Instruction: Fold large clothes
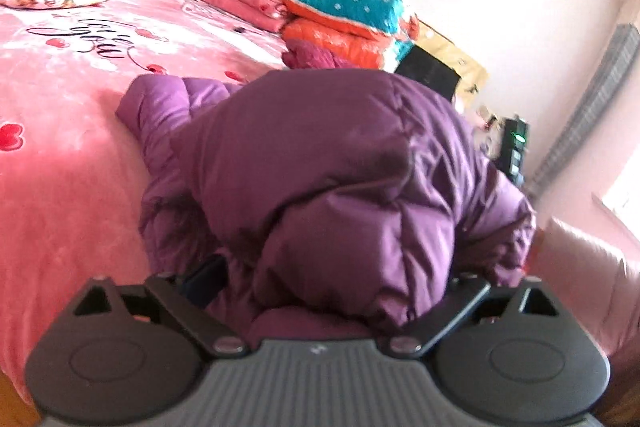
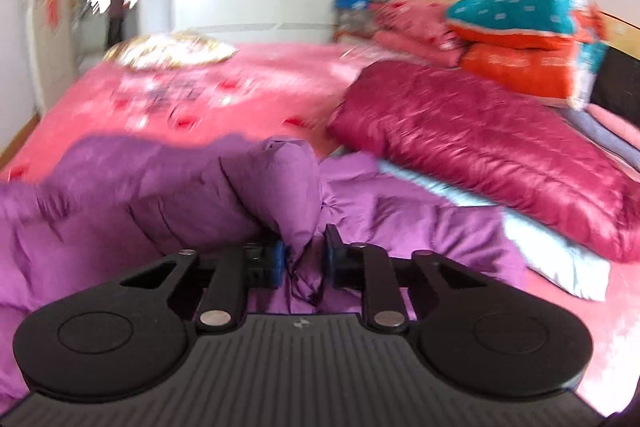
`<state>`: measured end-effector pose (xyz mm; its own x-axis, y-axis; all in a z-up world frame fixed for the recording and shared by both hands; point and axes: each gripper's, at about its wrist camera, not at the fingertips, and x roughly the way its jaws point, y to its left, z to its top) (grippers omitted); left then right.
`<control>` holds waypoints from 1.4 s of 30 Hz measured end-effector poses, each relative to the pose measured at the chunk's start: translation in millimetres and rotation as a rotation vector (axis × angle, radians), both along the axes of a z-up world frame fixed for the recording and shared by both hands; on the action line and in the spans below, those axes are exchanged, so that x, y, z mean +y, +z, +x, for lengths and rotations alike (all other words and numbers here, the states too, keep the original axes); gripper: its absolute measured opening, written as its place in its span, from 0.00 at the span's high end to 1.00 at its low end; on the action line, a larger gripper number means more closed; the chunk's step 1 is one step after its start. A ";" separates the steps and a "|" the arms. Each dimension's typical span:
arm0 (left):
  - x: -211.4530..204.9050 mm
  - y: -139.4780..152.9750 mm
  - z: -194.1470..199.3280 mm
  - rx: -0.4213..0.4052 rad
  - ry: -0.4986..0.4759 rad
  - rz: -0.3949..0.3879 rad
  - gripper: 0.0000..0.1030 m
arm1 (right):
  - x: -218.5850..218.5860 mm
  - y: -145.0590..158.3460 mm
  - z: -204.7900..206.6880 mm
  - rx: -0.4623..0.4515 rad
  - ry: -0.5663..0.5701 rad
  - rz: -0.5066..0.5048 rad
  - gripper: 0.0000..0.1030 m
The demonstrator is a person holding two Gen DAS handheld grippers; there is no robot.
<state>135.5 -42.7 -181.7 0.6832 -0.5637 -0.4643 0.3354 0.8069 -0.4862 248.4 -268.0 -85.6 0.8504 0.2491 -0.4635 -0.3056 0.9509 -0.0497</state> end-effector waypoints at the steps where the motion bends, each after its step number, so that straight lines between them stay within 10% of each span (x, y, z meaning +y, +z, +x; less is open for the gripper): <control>1: 0.8 1.1 1.8 0.001 0.012 -0.006 0.15 | -4.6 4.9 -5.4 -0.024 -0.027 0.021 0.81; 10: 10.2 34.1 29.3 -0.052 0.104 -0.038 0.40 | -44.6 54.8 -51.9 -0.272 -0.225 0.105 0.83; 20: 33.3 70.0 128.8 -0.135 0.229 -0.060 0.43 | -85.5 88.6 -33.6 -0.424 -0.411 0.145 0.84; 33: 47.9 14.1 246.3 -0.005 0.393 0.012 0.43 | -121.3 5.6 82.7 -0.229 -0.596 0.065 0.82; 37: 38.8 25.6 225.0 -0.058 0.375 0.074 0.41 | -121.9 -12.0 90.4 -0.186 -0.605 0.060 0.66; 40: 23.7 42.0 199.8 -0.133 0.326 0.133 0.31 | -120.9 -12.6 86.4 -0.184 -0.610 0.070 0.24; 42: 13.3 49.8 185.7 -0.158 0.285 0.149 0.25 | -123.9 -10.1 81.7 -0.189 -0.599 0.086 0.17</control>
<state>321.2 -29.3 -131.8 0.8731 -0.2744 -0.4029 0.1484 0.9369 -0.3165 330.1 -391.9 -95.6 0.9190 -0.2661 -0.2910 0.2877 0.9571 0.0335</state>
